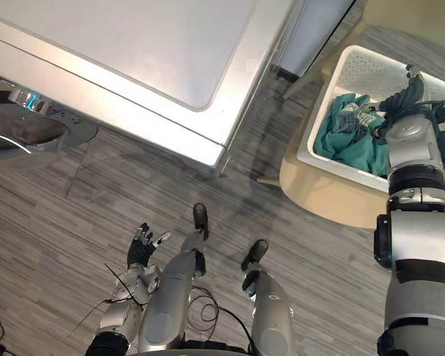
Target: Pick up the laundry basket with both hands and put the clothes into the washing machine.
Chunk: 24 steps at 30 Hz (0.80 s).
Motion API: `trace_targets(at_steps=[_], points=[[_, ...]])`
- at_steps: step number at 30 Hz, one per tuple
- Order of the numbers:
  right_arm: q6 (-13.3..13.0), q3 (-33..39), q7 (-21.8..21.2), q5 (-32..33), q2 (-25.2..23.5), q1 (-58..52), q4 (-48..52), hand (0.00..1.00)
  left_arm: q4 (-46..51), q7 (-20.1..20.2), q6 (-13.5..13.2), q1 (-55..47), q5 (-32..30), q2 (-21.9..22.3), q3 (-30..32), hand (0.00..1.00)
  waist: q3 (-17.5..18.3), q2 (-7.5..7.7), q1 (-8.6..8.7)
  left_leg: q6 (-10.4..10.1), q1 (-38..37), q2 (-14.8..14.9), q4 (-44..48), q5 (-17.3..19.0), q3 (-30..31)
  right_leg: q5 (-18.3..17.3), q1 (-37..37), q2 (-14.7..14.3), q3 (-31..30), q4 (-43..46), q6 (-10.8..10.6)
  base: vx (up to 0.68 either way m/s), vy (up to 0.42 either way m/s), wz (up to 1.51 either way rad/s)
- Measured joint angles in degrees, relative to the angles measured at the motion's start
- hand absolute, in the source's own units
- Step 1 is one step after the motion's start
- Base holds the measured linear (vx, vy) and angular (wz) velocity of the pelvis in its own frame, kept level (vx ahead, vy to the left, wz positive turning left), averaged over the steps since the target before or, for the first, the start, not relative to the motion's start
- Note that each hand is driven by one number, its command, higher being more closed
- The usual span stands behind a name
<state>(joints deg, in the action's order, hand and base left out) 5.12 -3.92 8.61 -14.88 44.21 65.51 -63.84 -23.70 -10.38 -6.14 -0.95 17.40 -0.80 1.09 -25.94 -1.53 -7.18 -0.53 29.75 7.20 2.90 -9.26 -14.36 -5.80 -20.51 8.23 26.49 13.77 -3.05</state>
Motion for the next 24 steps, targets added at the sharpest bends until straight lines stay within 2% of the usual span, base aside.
trace_targets(at_steps=[11, 17, 21, 22, 24], points=[[-0.2, -9.1, -0.3, 1.4, -0.2, -0.1, -0.2, 0.00, 5.9, 0.2, -1.2, 1.3, 3.1, 2.2, 1.8, 0.00, -1.0, -0.04, -0.54, 0.0, 3.9, 0.7, 0.1, 0.0, -1.3, 0.1, -4.3, -0.3, 0.1, 0.0, 0.1, 0.00, -0.012, -0.07], [-0.3, -12.6, -1.1, 1.3, 0.1, -1.0, -0.6, 0.00, 10.3, 0.2, -1.3, 1.7, 3.5, 2.4, 0.2, 0.00, -1.0, -0.04, -1.45, -1.2, 6.6, 0.7, -0.6, -0.9, -1.3, 0.2, -5.5, -0.7, 2.3, -1.0, 0.2, 0.03, -0.009, 0.12], [-0.5, -14.4, -1.1, 1.3, 0.1, -1.3, -1.1, 0.00, 12.5, 0.2, -1.3, 1.7, 4.6, 2.6, -1.6, 0.00, -1.0, -0.04, -1.98, -1.2, 7.2, 0.8, -0.8, -0.9, -1.2, 0.2, -5.8, -0.9, 3.2, -1.0, 0.2, 0.04, -0.015, 0.11], [-0.7, -15.6, -1.2, 1.3, 0.2, -1.3, -1.8, 1.00, 13.5, 0.3, -1.3, 1.8, 4.7, 2.9, -1.7, 0.00, -1.0, -0.04, -2.01, -1.2, 7.5, 0.9, -0.8, -0.9, -1.2, 0.2, -5.9, -1.1, 3.5, -1.0, 0.2, 0.05, -0.020, 0.07], [-1.2, -17.0, -1.1, 1.4, 0.3, -1.5, -2.4, 1.00, 14.9, 0.3, -1.3, 1.8, 5.0, 2.9, -2.2, 0.00, -1.0, -0.04, -2.45, -1.2, 7.8, 1.1, -0.9, -0.9, -1.3, 0.2, -6.3, -1.2, 3.5, -1.0, 0.2, 0.04, -0.020, 0.00]])
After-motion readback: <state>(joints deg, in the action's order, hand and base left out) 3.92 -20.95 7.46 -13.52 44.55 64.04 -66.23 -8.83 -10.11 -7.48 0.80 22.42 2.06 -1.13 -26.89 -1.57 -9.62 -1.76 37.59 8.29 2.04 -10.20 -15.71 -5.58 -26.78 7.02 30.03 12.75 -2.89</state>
